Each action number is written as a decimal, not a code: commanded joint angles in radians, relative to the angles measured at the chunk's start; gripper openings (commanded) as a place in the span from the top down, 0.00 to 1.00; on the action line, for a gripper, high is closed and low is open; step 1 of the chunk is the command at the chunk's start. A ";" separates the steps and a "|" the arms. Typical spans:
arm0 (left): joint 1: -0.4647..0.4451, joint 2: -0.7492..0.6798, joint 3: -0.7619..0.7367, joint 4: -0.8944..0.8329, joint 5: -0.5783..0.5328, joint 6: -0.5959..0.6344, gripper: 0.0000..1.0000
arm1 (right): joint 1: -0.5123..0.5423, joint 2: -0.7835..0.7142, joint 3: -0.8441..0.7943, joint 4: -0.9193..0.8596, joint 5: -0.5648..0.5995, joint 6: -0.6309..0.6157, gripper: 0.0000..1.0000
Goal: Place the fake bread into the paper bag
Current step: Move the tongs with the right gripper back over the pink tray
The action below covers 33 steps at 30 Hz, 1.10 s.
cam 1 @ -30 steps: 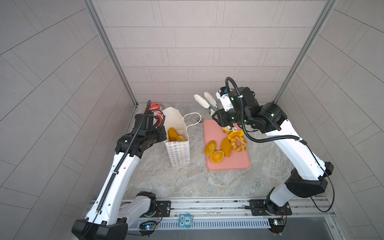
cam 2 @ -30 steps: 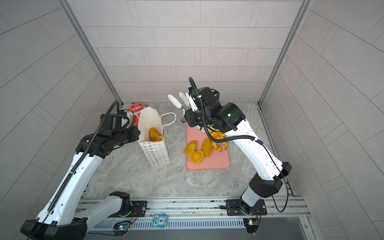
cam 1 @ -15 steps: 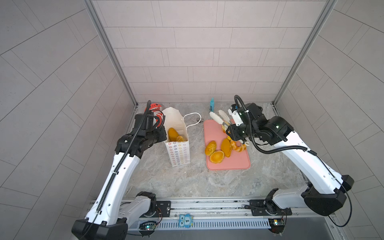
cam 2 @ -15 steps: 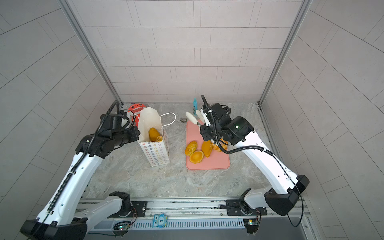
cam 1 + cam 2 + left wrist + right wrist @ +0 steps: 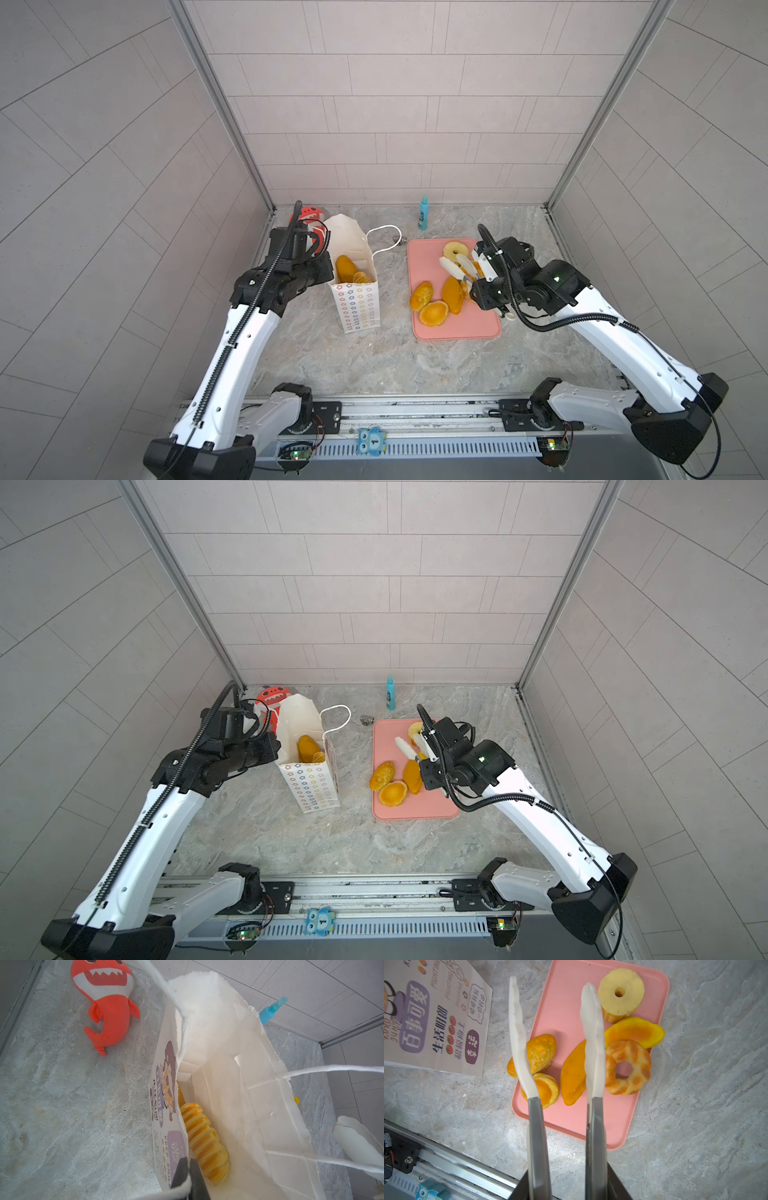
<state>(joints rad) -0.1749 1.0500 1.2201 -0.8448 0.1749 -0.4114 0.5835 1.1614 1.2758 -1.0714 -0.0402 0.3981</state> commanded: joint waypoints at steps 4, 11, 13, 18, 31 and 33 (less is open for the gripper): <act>0.005 0.002 -0.018 0.012 0.003 -0.004 0.94 | -0.055 -0.055 -0.094 0.029 -0.015 0.016 0.57; 0.005 0.003 -0.021 0.015 0.008 -0.004 0.94 | -0.088 -0.056 -0.182 0.065 -0.048 0.016 0.58; 0.006 0.002 -0.020 0.014 0.005 -0.003 0.94 | -0.089 -0.055 -0.201 0.078 -0.064 0.023 0.57; 0.006 0.003 -0.024 0.017 0.006 -0.004 0.94 | -0.090 -0.067 -0.253 0.104 -0.096 0.049 0.58; 0.005 0.007 -0.029 0.024 0.009 -0.005 0.94 | -0.100 -0.095 -0.359 0.150 -0.154 0.101 0.57; 0.006 0.008 -0.029 0.024 0.011 -0.006 0.94 | -0.105 -0.094 -0.372 0.158 -0.161 0.111 0.57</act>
<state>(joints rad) -0.1749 1.0534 1.2091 -0.8188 0.1837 -0.4118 0.4858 1.0866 0.9112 -0.9363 -0.1890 0.4786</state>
